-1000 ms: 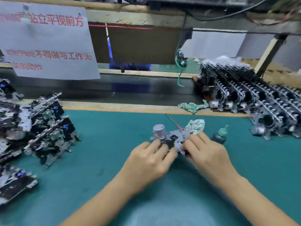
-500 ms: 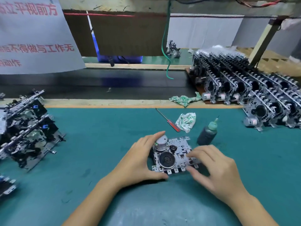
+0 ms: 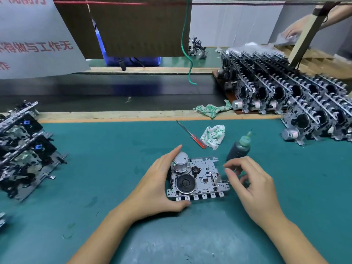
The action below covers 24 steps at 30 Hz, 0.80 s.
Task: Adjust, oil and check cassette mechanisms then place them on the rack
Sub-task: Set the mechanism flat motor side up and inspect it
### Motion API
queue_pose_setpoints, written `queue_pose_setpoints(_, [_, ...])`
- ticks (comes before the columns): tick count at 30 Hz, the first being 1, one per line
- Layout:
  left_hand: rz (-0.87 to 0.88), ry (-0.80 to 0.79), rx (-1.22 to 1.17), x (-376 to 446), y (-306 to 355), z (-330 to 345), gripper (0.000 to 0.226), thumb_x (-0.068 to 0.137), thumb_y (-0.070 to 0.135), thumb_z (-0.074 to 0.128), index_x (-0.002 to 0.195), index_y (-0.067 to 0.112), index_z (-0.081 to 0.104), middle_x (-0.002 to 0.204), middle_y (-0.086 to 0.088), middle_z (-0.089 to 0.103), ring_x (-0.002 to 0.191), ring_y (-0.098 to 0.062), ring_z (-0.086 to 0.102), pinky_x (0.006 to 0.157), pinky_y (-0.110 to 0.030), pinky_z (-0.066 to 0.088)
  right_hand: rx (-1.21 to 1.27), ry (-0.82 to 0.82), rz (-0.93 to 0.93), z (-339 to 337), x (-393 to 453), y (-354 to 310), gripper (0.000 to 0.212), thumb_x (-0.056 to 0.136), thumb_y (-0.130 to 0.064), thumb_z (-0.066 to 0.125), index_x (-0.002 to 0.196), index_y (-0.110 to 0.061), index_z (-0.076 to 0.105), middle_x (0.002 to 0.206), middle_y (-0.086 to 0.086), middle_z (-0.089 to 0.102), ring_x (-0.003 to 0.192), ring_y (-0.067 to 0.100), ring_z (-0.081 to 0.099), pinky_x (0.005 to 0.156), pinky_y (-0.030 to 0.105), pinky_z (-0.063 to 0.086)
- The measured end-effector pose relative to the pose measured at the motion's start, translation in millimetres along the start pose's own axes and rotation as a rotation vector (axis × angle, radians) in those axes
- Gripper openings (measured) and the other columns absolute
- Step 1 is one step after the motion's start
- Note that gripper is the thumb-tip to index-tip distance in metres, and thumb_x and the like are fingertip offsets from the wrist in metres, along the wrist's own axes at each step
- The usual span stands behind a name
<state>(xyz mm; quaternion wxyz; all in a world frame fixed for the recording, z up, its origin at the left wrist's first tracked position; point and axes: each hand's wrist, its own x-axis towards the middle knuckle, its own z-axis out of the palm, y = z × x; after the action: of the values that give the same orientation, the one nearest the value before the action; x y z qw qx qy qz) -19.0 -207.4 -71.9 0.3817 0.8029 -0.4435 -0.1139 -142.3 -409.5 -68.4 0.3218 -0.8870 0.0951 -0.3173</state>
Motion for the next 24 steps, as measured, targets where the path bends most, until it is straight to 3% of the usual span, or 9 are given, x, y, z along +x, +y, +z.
queue_pose_setpoints(5, [0.018,0.013,0.143,1.9,-0.5,0.2,0.105,0.057,0.06,0.067,0.138,0.055,0.001,0.129,0.039,0.024,0.123,0.011,0.029,0.104,-0.009,0.022,-0.005,-0.019,0.01,1.7,-1.1,-0.8,0.021,0.087,-0.04,0.047,0.084,-0.024,0.061,0.08,-0.017,0.055,0.074,0.012,0.054,0.057,0.031,0.044])
queue_pose_setpoints(9, [0.022,-0.022,0.076,-0.6,-7.6,-5.7,0.115,0.053,0.066,0.079,0.134,0.066,-0.003,0.129,0.054,0.014,0.123,0.025,0.019,0.1,0.001,0.016,0.011,-0.017,0.021,0.5,-0.8,-1.7,0.022,0.087,-0.042,0.046,0.084,-0.026,0.06,0.081,-0.018,0.056,0.075,0.01,0.054,0.058,0.029,0.043])
queue_pose_setpoints(13, [-0.004,-0.025,0.004,-2.0,-9.5,-6.1,0.119,0.049,0.063,0.082,0.132,0.071,-0.004,0.127,0.057,0.015,0.126,0.022,0.023,0.1,0.001,0.018,0.029,-0.029,0.013,0.1,-1.1,-2.7,0.02,0.085,-0.042,0.048,0.085,-0.027,0.06,0.082,-0.019,0.057,0.081,0.008,0.054,0.059,0.025,0.044])
queue_pose_setpoints(17, [-0.027,-0.014,-0.041,-4.4,-13.3,-5.5,0.122,0.049,0.057,0.085,0.137,0.066,0.001,0.133,0.048,0.023,0.129,0.014,0.029,0.1,0.0,0.022,0.016,-0.081,-0.019,-3.8,0.3,-7.7,0.019,0.081,-0.046,0.054,0.094,-0.032,0.057,0.095,-0.021,0.055,0.094,-0.002,0.049,0.075,0.015,0.041])
queue_pose_setpoints(19, [-0.017,-0.042,-0.068,-4.4,-14.8,-6.1,0.124,0.048,0.056,0.086,0.138,0.066,0.001,0.133,0.049,0.022,0.131,0.014,0.027,0.1,0.0,0.021,0.029,-0.268,-0.015,-6.8,3.4,-10.8,0.043,0.074,-0.057,0.059,0.113,-0.041,0.048,0.119,-0.025,0.047,0.114,-0.007,0.04,0.094,0.008,0.031])
queue_pose_setpoints(21, [0.005,-0.057,-0.078,-4.6,-15.4,-5.7,0.125,0.048,0.056,0.086,0.137,0.066,0.0,0.131,0.052,0.02,0.13,0.015,0.026,0.1,0.0,0.021,-0.045,-0.52,-0.022,-7.7,8.8,-13.3,0.085,0.064,-0.073,0.062,0.135,-0.045,0.025,0.143,-0.031,0.018,0.135,-0.011,0.014,0.107,0.004,0.01])
queue_pose_setpoints(23, [0.013,-0.053,-0.084,-4.7,-14.5,-4.9,0.124,0.049,0.055,0.086,0.137,0.067,-0.001,0.13,0.054,0.018,0.13,0.015,0.025,0.101,0.0,0.021,-0.239,-0.685,-0.095,-6.6,18.0,-15.7,0.111,0.059,-0.078,0.062,0.144,-0.041,0.0,0.147,-0.032,-0.004,0.138,-0.012,-0.008,0.109,0.008,-0.007])
queue_pose_setpoints(24, [0.013,-0.05,-0.088,-4.5,-14.2,-4.8,0.123,0.05,0.054,0.086,0.136,0.067,0.0,0.131,0.054,0.019,0.13,0.014,0.026,0.101,-0.001,0.021,-0.347,-0.728,-0.146,-5.0,23.1,-16.5,0.118,0.059,-0.078,0.062,0.147,-0.038,-0.004,0.15,-0.028,-0.003,0.139,-0.009,-0.01,0.11,0.012,-0.012])
